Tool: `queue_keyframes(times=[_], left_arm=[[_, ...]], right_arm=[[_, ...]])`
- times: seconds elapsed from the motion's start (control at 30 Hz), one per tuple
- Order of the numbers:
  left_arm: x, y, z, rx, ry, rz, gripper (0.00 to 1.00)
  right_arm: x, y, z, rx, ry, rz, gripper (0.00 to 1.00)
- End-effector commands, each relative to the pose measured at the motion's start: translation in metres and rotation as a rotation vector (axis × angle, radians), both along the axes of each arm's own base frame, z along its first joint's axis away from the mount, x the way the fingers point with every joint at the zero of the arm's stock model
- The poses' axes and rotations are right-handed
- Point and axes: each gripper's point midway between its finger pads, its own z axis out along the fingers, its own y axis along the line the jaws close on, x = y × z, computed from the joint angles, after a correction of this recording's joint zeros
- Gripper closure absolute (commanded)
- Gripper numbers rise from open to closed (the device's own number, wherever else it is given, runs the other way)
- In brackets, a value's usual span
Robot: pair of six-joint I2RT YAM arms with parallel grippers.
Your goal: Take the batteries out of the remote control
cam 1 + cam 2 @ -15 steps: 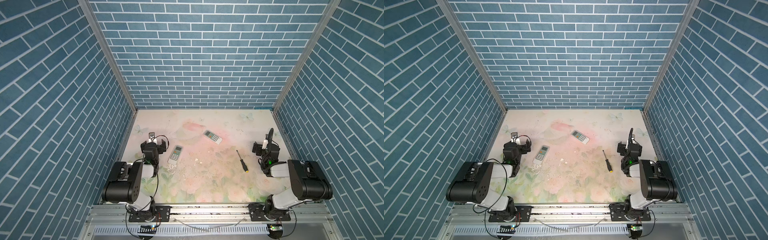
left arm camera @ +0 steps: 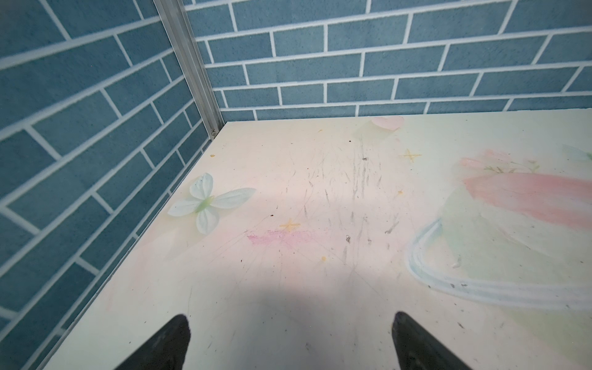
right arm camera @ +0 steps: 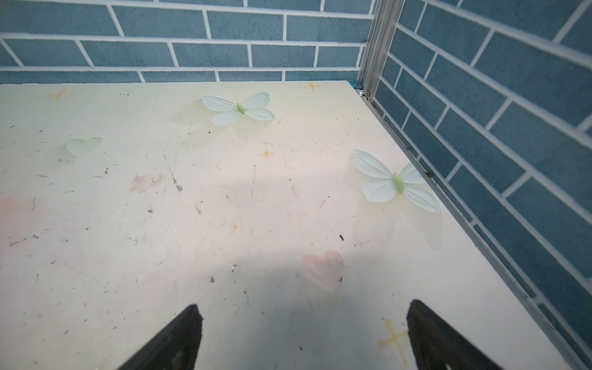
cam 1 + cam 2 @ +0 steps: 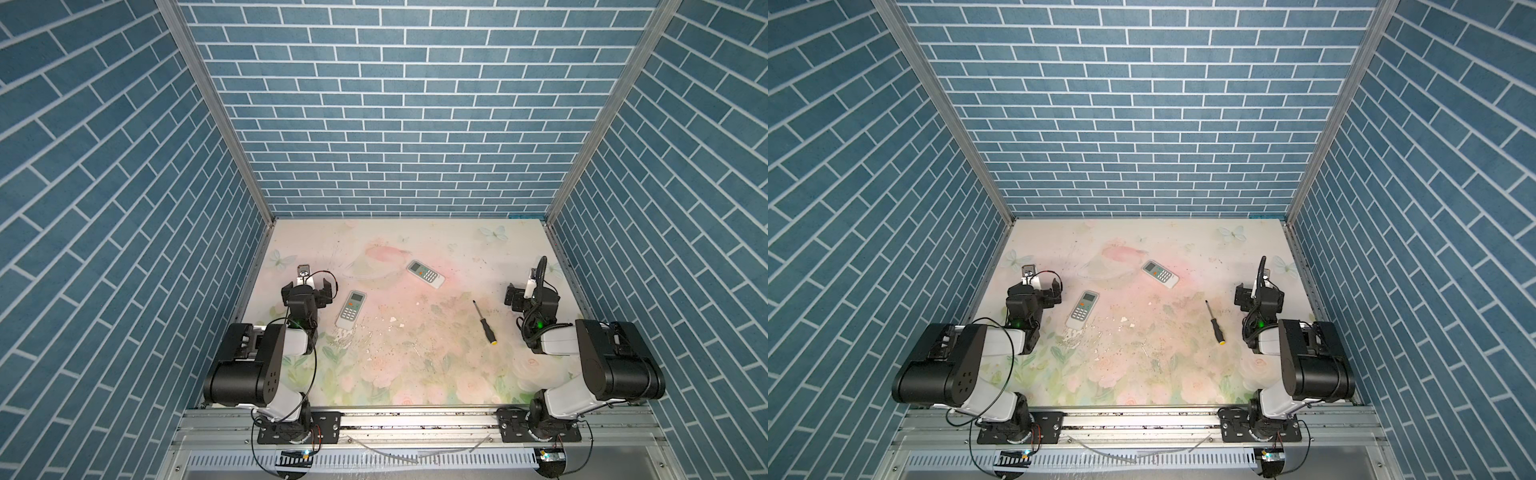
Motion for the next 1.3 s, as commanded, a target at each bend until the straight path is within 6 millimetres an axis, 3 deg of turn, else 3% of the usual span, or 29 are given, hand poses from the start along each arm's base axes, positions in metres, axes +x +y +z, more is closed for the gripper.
queue_keyframes(times=[0.0,0.6,0.8,0.93,1.0,1.03,1.07,1.27], left_arm=[[0.002,0.000,0.001,0.007,0.001,-0.007,0.00],[0.002,0.000,0.001,0.007,-0.001,-0.006,0.00],[-0.008,0.005,0.031,0.008,-0.026,0.025,0.00],[-0.015,0.012,0.069,-0.090,0.025,0.099,0.00],[-0.022,0.018,0.082,-0.209,0.012,0.180,0.00],[-0.023,0.017,0.087,-0.271,-0.007,0.182,0.00],[-0.020,0.009,0.089,-0.315,-0.012,0.122,0.00],[-0.020,-0.012,0.085,-0.432,0.095,0.076,0.01]], right_arm=[[0.010,0.000,0.011,0.011,-0.031,0.002,0.01],[0.010,0.000,0.012,0.013,-0.033,0.001,0.01],[0.011,-0.007,0.013,0.031,-0.031,-0.025,0.01],[0.008,0.002,0.055,0.039,0.003,0.023,0.01],[-0.002,-0.026,0.091,0.165,-0.061,-0.208,0.01],[-0.018,-0.044,0.101,0.257,-0.073,-0.366,0.01],[-0.026,-0.046,0.108,0.299,-0.053,-0.388,0.01],[-0.032,0.007,0.120,0.432,0.137,-0.195,0.01]])
